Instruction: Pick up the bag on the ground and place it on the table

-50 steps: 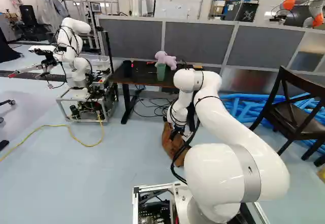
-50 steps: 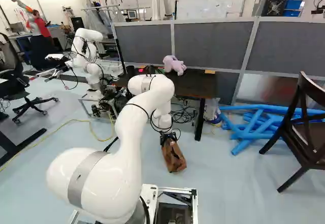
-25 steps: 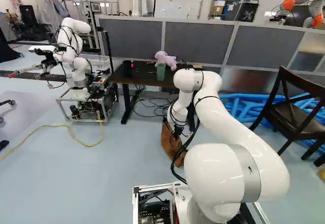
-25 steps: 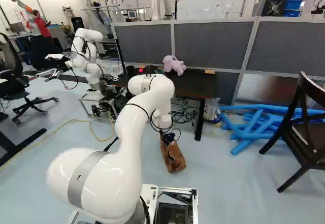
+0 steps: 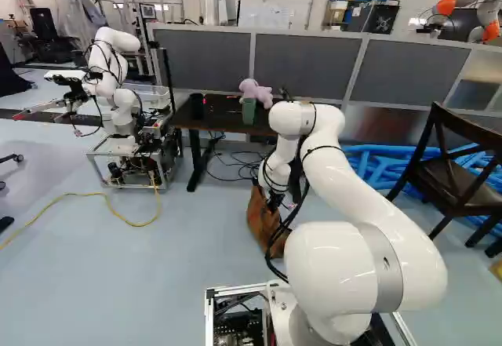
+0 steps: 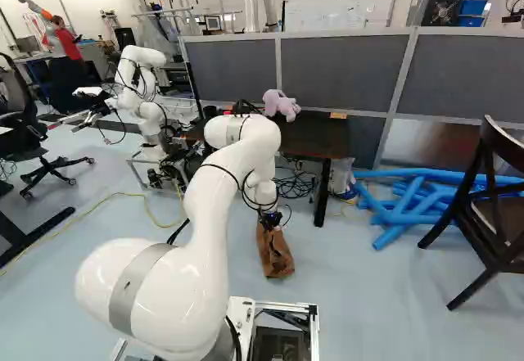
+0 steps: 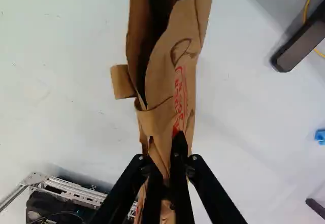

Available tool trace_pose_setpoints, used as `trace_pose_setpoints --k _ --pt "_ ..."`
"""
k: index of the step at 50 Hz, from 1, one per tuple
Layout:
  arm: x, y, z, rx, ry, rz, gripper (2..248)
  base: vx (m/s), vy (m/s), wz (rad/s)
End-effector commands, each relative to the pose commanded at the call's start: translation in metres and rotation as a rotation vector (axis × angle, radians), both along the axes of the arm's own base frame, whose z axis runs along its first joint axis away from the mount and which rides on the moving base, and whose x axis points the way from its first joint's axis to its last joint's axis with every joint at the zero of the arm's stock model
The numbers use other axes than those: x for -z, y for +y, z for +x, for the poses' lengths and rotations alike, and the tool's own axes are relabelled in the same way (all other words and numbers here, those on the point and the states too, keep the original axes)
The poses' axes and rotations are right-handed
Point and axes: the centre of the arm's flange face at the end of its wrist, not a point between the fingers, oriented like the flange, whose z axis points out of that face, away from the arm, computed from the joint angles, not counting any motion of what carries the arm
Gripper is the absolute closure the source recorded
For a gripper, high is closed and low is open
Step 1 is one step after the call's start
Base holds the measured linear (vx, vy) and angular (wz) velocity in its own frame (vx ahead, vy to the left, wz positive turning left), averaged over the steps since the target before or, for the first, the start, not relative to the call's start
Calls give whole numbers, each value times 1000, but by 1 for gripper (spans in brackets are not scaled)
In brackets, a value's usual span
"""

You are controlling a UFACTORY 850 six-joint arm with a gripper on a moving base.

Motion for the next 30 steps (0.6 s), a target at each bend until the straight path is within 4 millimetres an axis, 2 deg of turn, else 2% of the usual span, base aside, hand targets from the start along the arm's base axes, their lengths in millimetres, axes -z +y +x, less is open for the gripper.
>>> trace_pose_setpoints --k 30 --pt "-45 0 -3 57 -6 1 229 0 0 0"
